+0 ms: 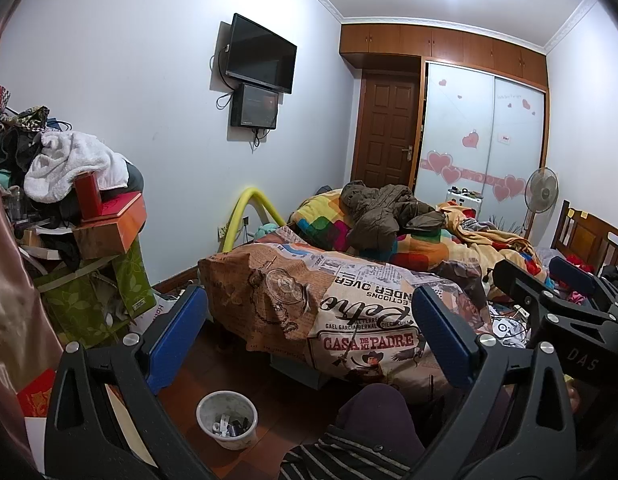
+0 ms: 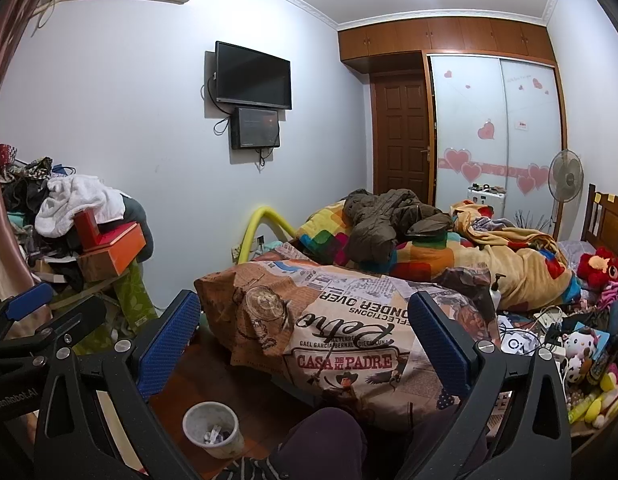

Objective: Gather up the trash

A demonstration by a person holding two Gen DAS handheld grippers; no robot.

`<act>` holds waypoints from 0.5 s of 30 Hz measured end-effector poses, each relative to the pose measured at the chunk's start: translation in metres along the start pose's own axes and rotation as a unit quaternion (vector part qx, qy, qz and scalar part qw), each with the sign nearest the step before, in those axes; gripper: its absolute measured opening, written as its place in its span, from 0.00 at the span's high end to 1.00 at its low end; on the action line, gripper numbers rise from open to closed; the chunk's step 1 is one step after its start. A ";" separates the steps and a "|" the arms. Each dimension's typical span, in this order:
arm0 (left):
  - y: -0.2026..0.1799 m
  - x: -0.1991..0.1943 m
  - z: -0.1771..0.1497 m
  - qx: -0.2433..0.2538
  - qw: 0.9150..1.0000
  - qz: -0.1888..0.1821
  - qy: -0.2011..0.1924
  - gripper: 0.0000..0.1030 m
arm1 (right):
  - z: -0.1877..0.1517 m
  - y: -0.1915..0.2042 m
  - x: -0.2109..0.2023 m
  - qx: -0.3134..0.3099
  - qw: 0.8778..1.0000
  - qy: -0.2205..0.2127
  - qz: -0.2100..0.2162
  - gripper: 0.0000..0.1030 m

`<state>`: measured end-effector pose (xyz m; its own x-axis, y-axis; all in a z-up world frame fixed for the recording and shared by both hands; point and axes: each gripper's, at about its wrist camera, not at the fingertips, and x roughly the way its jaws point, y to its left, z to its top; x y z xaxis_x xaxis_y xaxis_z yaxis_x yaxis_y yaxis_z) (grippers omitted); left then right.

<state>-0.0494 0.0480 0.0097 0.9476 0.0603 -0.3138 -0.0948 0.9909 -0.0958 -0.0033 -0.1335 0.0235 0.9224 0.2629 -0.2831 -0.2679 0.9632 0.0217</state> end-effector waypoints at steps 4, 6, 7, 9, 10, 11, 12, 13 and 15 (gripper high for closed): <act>-0.004 0.000 -0.001 -0.001 1.000 -0.001 0.000 0.01 | 0.000 -0.001 0.000 0.000 1.000 0.000 0.000 0.00; -0.006 -0.001 -0.001 -0.003 1.000 0.000 -0.001 0.01 | 0.000 -0.001 0.000 -0.001 1.000 0.000 0.001 0.00; -0.007 0.000 -0.001 -0.003 1.000 0.000 -0.001 0.01 | 0.000 -0.001 0.001 -0.001 1.000 0.000 0.001 0.00; -0.010 0.000 -0.001 -0.006 1.000 0.000 -0.002 0.01 | 0.000 -0.002 0.000 -0.001 1.000 0.000 0.001 0.00; -0.011 -0.001 -0.002 -0.007 1.000 0.000 -0.002 0.01 | 0.000 -0.002 0.000 -0.001 1.000 0.000 0.001 0.00; -0.012 -0.001 -0.002 -0.008 1.000 0.000 -0.002 0.01 | 0.000 -0.001 0.000 -0.001 1.000 0.000 0.000 0.00; -0.012 -0.001 -0.002 -0.008 1.000 0.001 -0.003 0.01 | 0.000 -0.001 0.000 -0.001 1.000 -0.001 0.000 0.00; -0.012 -0.001 -0.002 -0.008 1.000 0.002 -0.005 0.01 | 0.000 -0.001 0.000 -0.001 1.000 -0.001 -0.001 0.00; -0.015 -0.002 -0.001 -0.008 1.000 0.003 -0.006 0.01 | 0.000 -0.002 -0.001 -0.001 1.000 -0.001 0.000 0.00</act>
<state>-0.0501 0.0326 0.0106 0.9507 0.0676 -0.3026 -0.1048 0.9886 -0.1084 -0.0038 -0.1362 0.0237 0.9232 0.2623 -0.2811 -0.2677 0.9633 0.0198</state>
